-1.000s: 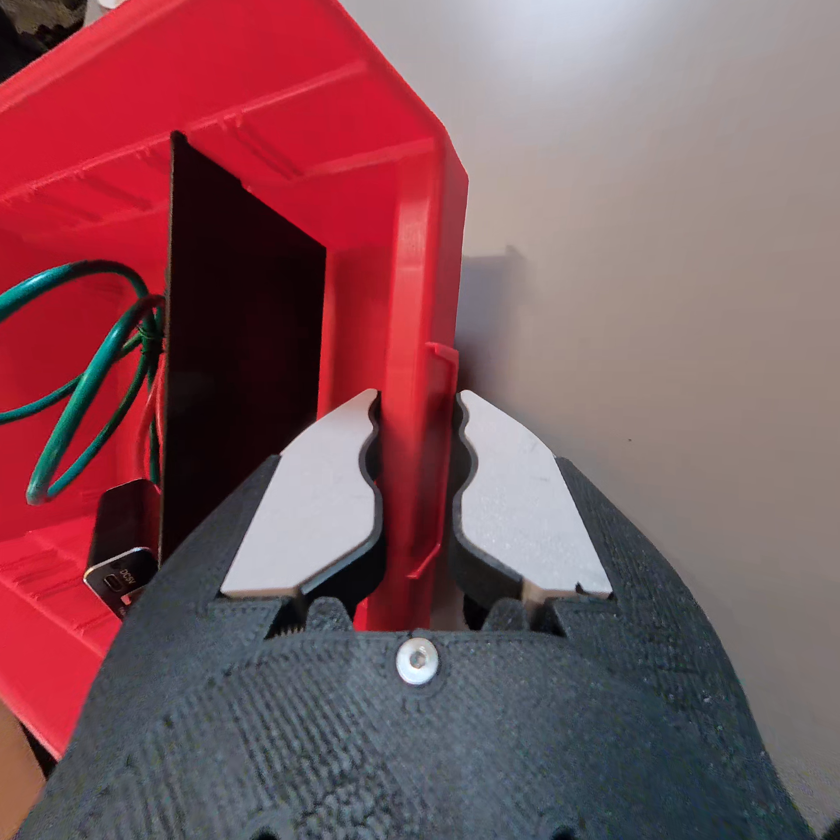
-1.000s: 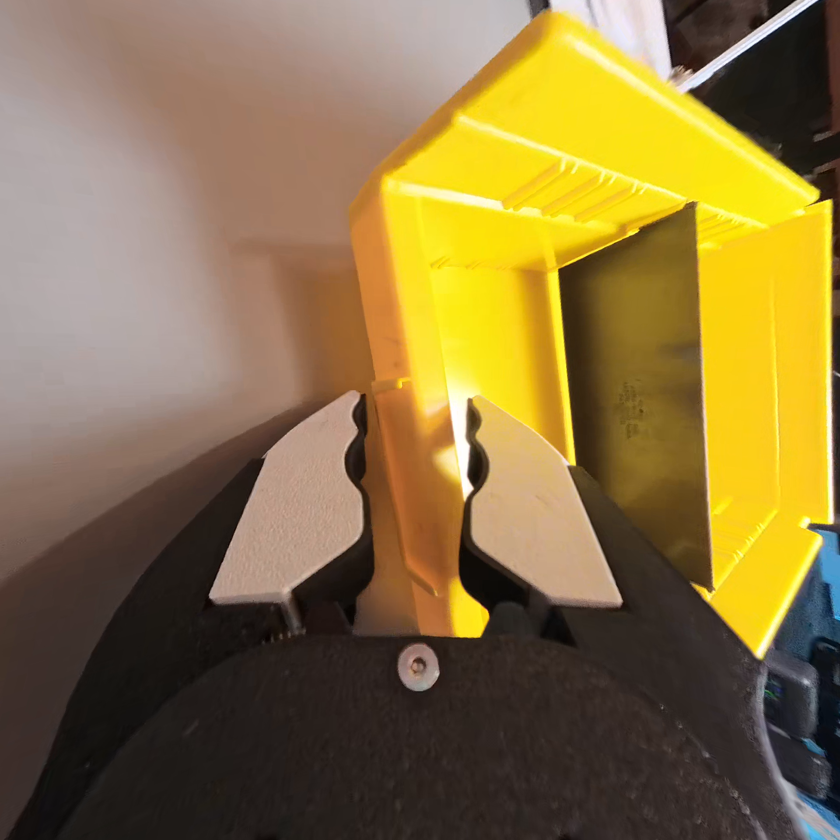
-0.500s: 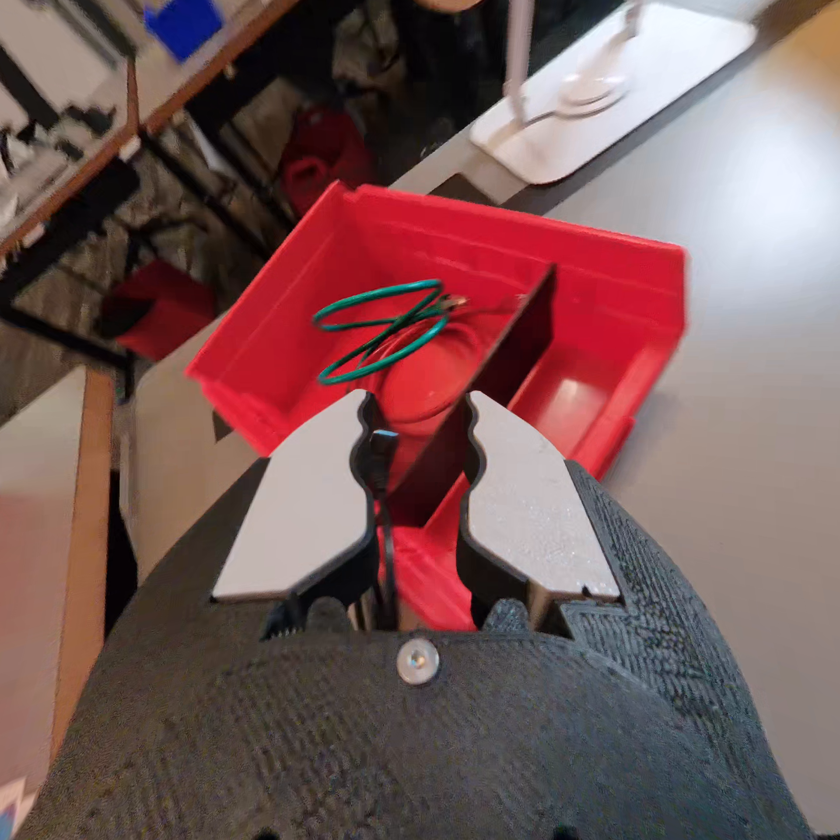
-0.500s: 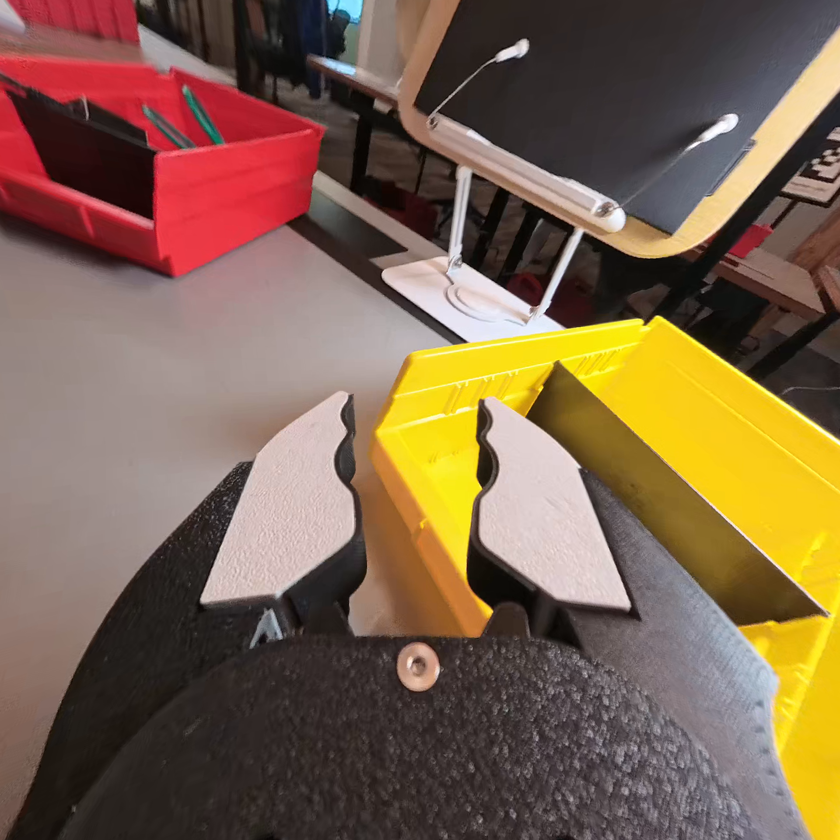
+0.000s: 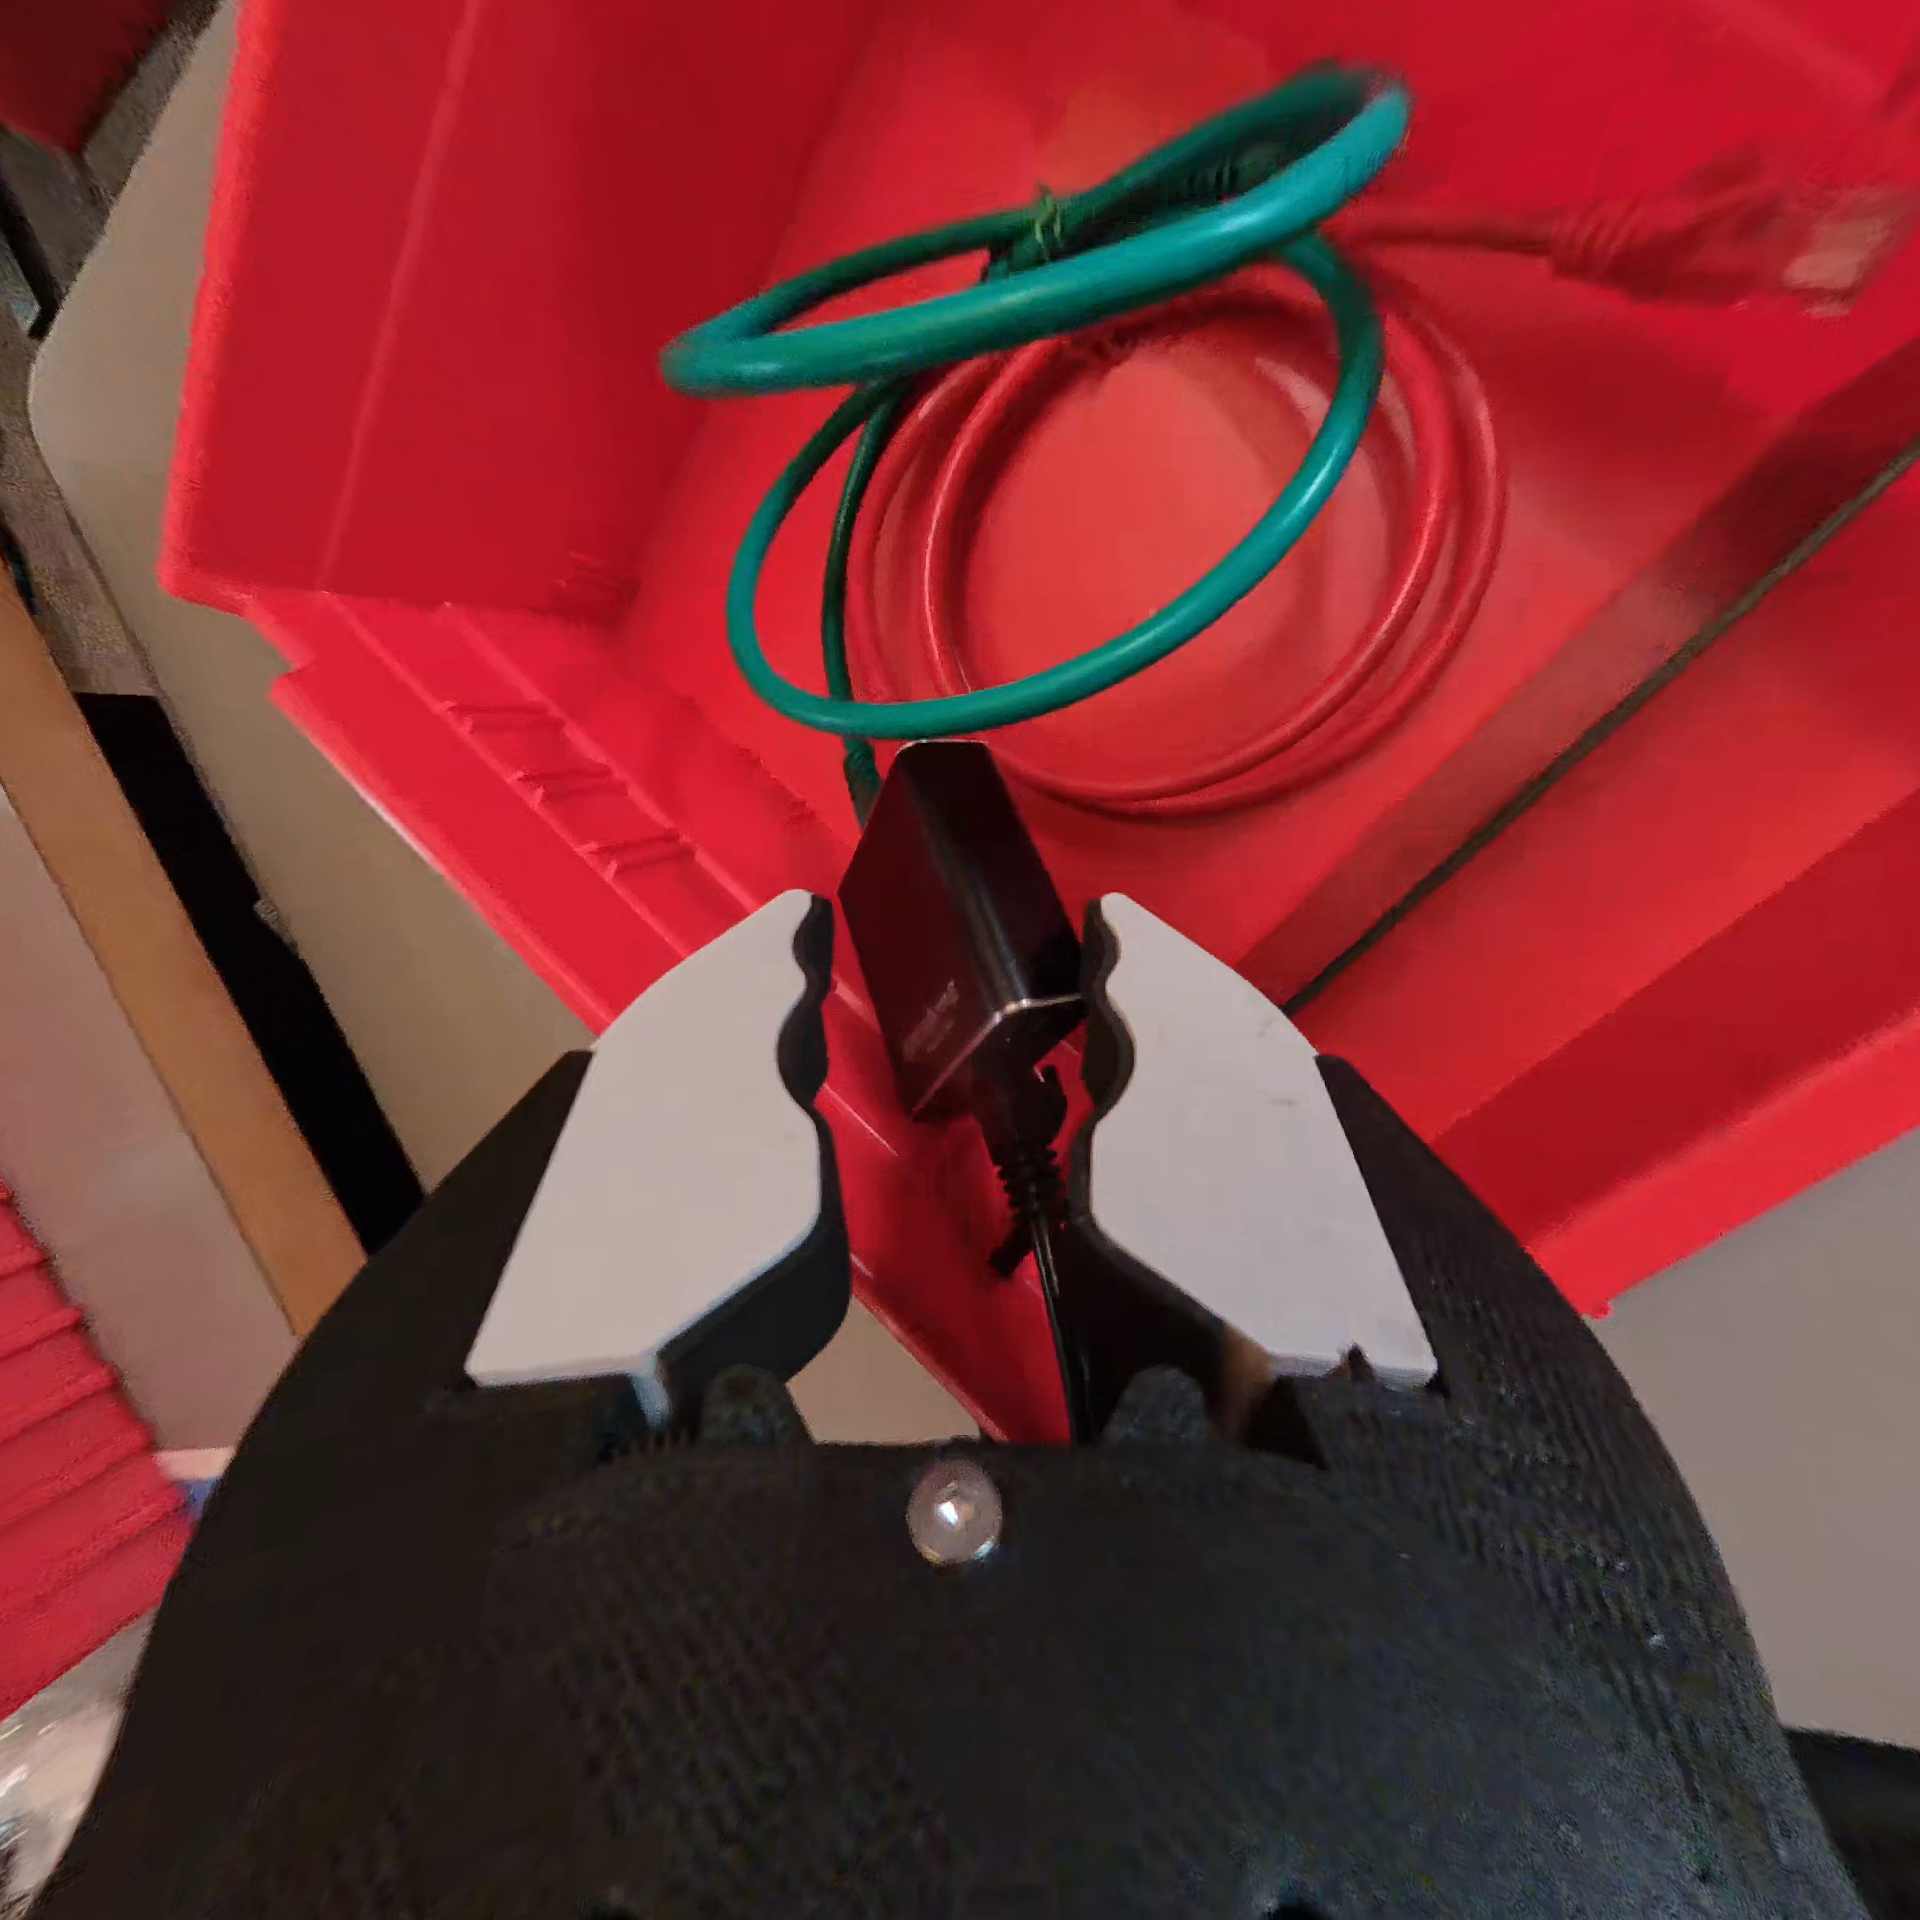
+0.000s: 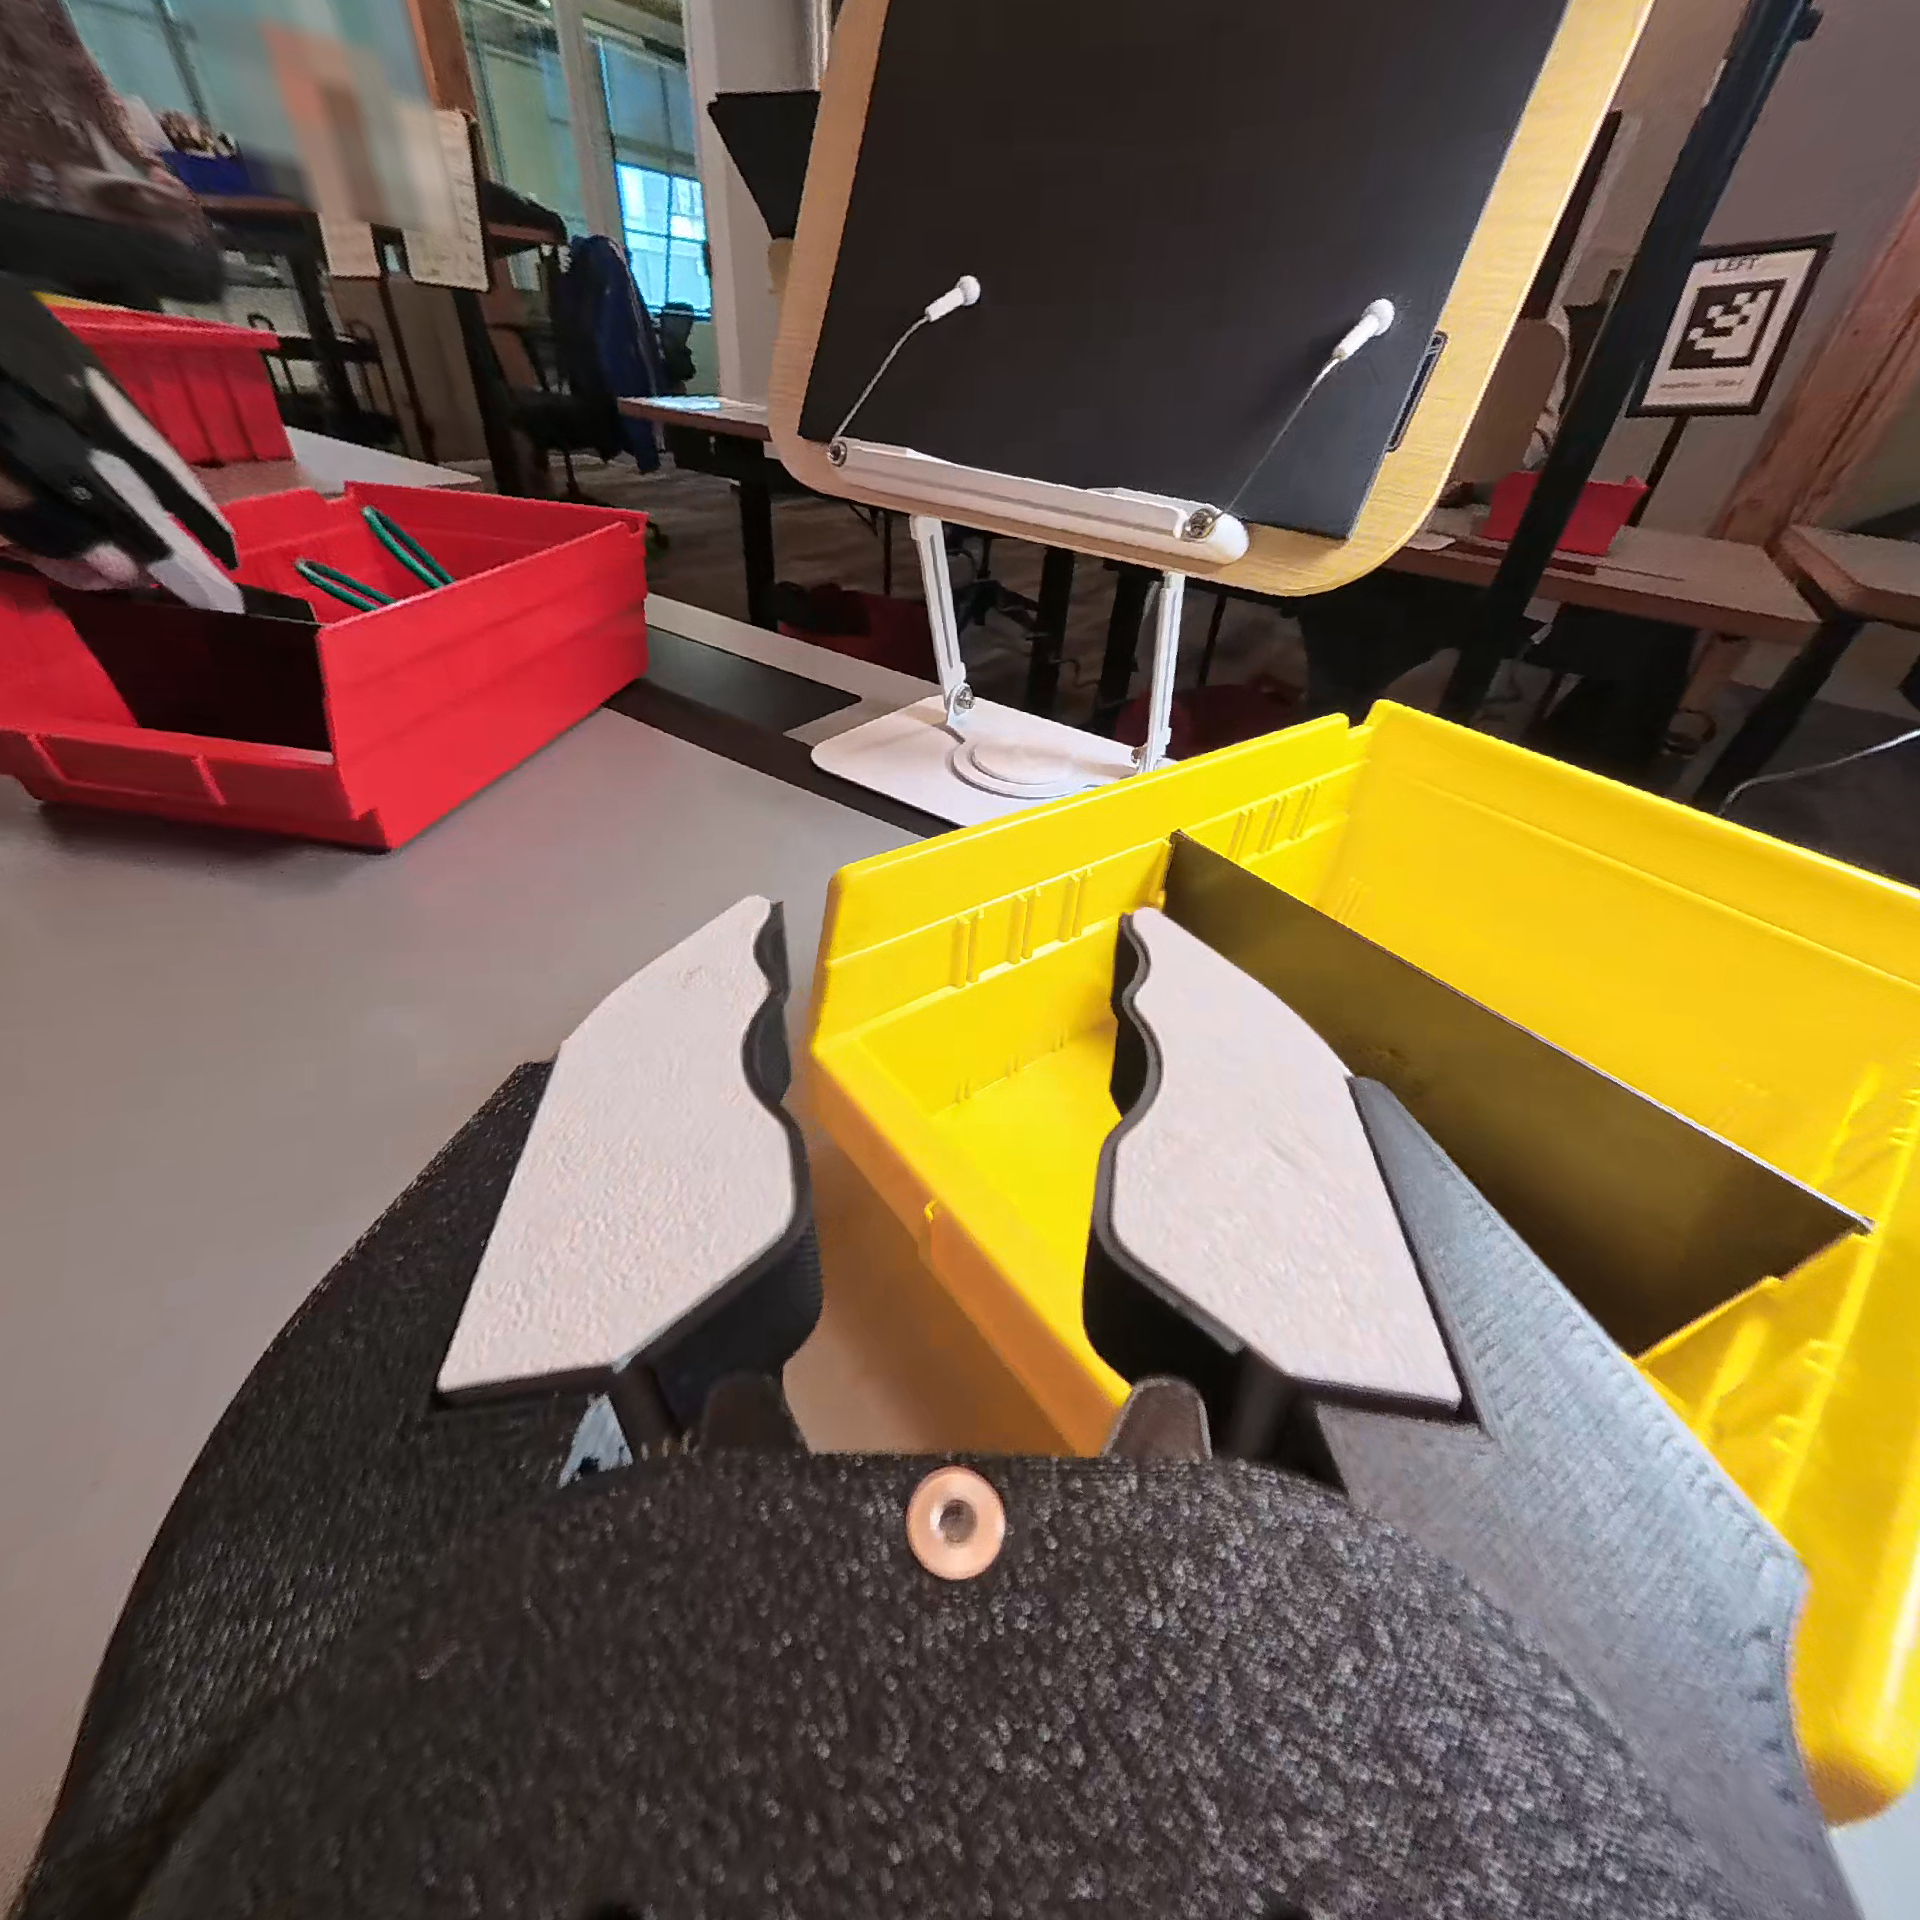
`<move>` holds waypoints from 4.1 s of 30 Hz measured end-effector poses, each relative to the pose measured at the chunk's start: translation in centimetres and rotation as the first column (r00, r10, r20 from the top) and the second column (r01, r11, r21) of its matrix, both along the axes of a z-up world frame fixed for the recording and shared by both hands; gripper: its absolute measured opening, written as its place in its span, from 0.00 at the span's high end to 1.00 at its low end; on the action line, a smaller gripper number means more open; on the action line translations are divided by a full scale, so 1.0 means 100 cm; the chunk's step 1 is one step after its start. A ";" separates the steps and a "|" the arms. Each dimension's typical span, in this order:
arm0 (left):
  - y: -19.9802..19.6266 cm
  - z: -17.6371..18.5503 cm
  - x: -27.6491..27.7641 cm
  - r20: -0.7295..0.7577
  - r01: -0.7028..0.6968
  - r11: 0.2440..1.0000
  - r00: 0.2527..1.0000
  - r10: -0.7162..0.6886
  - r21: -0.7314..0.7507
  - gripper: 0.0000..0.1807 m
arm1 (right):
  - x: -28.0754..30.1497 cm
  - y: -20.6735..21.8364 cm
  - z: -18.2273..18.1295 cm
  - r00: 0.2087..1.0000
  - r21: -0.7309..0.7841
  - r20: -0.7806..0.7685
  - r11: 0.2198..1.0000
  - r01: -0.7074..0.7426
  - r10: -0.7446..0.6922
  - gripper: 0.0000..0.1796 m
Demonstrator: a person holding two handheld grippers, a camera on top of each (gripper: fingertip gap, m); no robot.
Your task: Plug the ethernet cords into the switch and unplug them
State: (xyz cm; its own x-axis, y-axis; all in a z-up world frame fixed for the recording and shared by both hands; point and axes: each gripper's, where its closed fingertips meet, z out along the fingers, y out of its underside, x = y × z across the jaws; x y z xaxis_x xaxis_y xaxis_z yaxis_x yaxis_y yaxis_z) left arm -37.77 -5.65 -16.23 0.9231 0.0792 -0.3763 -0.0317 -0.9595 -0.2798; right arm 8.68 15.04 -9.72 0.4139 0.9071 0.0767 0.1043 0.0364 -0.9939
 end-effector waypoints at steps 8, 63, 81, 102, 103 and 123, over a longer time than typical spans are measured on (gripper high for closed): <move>-0.001 -0.014 -0.003 -0.063 0.006 0.959 0.998 -0.025 -0.284 0.77 | -0.004 -0.010 -0.002 0.998 -0.002 0.021 0.998 -0.066 0.066 0.65; 0.036 0.229 0.299 0.261 0.095 0.316 0.369 -0.892 0.944 0.86 | -0.059 -0.081 0.117 0.836 0.002 -0.160 0.847 -0.531 0.525 0.72; 0.059 0.144 0.382 0.452 0.078 0.457 0.075 -0.889 0.886 0.86 | -0.085 -0.148 0.073 0.672 -0.191 -0.220 0.644 -0.740 0.707 0.86; 0.039 0.145 0.467 0.536 0.041 0.535 -0.094 -0.839 0.844 0.84 | -0.041 -0.096 0.137 0.581 -0.045 -0.650 0.738 -0.673 0.491 0.87; 0.048 0.150 0.466 0.512 -0.050 0.516 -0.076 -0.856 0.855 0.85 | -0.040 -0.097 0.138 0.572 -0.033 -0.654 0.737 -0.675 0.495 0.87; 0.092 0.160 0.390 0.386 -0.357 0.256 0.364 -0.848 0.898 0.73 | -0.055 -0.111 0.119 0.414 -0.096 -0.790 0.575 -0.812 0.452 0.87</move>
State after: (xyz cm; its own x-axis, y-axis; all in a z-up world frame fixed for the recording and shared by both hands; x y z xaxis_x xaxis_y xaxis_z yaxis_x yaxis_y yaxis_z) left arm 1.19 3.51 -0.23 0.6313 -0.5875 0.5063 0.5715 -0.0890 -0.8158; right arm 3.22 3.92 2.23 -0.5339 0.7613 -0.3679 -0.3953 -0.6094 -0.6873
